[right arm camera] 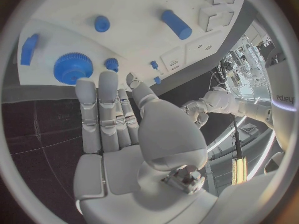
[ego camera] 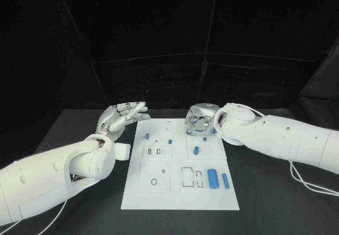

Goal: Assemble the parts on the task board

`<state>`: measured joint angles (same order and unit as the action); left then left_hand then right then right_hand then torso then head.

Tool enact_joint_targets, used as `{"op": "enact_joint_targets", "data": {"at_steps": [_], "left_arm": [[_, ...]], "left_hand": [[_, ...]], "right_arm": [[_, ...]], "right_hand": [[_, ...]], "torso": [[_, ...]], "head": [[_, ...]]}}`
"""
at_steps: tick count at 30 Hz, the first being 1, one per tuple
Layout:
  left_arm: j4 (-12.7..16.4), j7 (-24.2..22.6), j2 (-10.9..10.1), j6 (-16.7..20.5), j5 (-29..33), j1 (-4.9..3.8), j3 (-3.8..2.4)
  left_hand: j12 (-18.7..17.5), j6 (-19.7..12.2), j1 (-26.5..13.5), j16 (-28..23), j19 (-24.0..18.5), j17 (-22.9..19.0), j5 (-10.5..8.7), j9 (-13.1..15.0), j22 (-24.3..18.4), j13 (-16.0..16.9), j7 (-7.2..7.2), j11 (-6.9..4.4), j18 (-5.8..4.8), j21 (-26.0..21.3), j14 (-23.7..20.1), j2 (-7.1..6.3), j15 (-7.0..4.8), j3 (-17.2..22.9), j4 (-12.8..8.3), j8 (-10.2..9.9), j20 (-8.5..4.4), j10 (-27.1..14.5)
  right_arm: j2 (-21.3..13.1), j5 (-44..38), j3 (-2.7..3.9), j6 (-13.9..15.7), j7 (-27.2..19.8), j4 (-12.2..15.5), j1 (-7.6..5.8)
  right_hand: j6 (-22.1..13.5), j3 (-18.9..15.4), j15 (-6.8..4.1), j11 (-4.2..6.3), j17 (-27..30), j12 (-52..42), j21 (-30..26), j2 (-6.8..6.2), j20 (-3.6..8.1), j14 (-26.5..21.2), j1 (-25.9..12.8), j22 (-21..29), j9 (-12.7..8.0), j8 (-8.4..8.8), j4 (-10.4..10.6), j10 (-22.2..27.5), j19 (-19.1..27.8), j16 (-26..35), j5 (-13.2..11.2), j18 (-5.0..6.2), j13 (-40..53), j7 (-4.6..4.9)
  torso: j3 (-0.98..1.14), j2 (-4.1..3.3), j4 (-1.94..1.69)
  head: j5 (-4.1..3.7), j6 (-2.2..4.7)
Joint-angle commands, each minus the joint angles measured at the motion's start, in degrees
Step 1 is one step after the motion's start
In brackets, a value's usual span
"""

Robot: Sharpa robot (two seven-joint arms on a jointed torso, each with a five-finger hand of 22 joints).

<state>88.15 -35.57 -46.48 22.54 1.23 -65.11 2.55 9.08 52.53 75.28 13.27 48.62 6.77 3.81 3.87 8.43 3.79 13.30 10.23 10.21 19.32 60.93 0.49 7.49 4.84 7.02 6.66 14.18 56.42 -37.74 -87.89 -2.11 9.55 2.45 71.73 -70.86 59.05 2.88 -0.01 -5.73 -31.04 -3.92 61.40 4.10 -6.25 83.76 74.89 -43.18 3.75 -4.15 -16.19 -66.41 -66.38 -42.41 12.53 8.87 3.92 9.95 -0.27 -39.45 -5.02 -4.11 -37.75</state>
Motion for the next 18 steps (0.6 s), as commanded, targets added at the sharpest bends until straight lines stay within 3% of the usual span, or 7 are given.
{"op": "enact_joint_targets", "data": {"at_steps": [1, 14, 18], "left_arm": [[0.23, 0.00, -0.03, -0.98, -0.44, -0.08, -0.06], [0.29, 0.32, -0.10, -0.98, -0.43, -0.09, -0.06], [0.31, 0.41, -0.13, -0.83, -0.43, -0.09, -0.06]], "left_hand": [[-0.29, 0.30, 0.11, -0.18, 0.49, 0.05, 0.15, -0.06, -0.02, 0.01, 0.27, 0.18, 0.39, 0.21, 0.34, 0.25, 0.13, -0.04, -0.45, -0.01, -0.05, 0.39], [-0.32, 0.31, 0.08, -0.20, 0.56, 0.06, 0.14, -0.07, -0.02, 0.01, 0.27, 0.18, 0.39, 0.24, 0.39, 0.25, 0.11, -0.07, -0.46, -0.04, -0.06, 0.40], [-0.36, 0.31, 0.05, -0.22, 0.63, 0.08, 0.14, -0.07, -0.02, 0.00, 0.29, 0.18, 0.39, 0.26, 0.43, 0.28, 0.11, -0.08, -0.46, -0.06, -0.08, 0.40]], "right_arm": [[0.09, -2.59, 0.05, -2.93, 2.02, 0.14, -0.18], [0.57, -2.99, 0.04, -3.14, 2.63, -0.60, -0.19], [0.79, -3.22, 0.04, -3.01, 2.55, -0.74, -0.19]], "right_hand": [[-0.18, 0.38, 0.36, 0.00, -0.25, -0.15, 0.31, -0.23, -0.04, 0.69, -0.57, -0.18, 0.04, 0.34, -0.08, 0.45, -0.03, -0.31, -0.33, -0.43, 0.00, -0.05], [-0.09, 1.31, 0.44, -0.06, -3.56, -0.24, 2.88, 0.37, -0.18, 0.46, -0.22, -3.23, 0.04, 0.30, -0.14, 0.70, -0.56, -3.90, 0.00, -0.79, 0.00, 0.00], [0.09, 2.40, 0.42, -0.08, -5.05, -0.31, 4.07, 1.35, -0.20, 0.45, 0.10, -4.63, 0.05, 0.27, -0.10, 0.56, -0.85, -5.56, -1.08, -0.96, -0.01, -0.01]], "torso": [[0.18, -0.59, -0.14], [0.36, -0.94, -0.19], [0.35, -0.98, -0.22]], "head": [[-0.16, 0.11], [0.03, 0.03], [0.03, -0.12]]}}
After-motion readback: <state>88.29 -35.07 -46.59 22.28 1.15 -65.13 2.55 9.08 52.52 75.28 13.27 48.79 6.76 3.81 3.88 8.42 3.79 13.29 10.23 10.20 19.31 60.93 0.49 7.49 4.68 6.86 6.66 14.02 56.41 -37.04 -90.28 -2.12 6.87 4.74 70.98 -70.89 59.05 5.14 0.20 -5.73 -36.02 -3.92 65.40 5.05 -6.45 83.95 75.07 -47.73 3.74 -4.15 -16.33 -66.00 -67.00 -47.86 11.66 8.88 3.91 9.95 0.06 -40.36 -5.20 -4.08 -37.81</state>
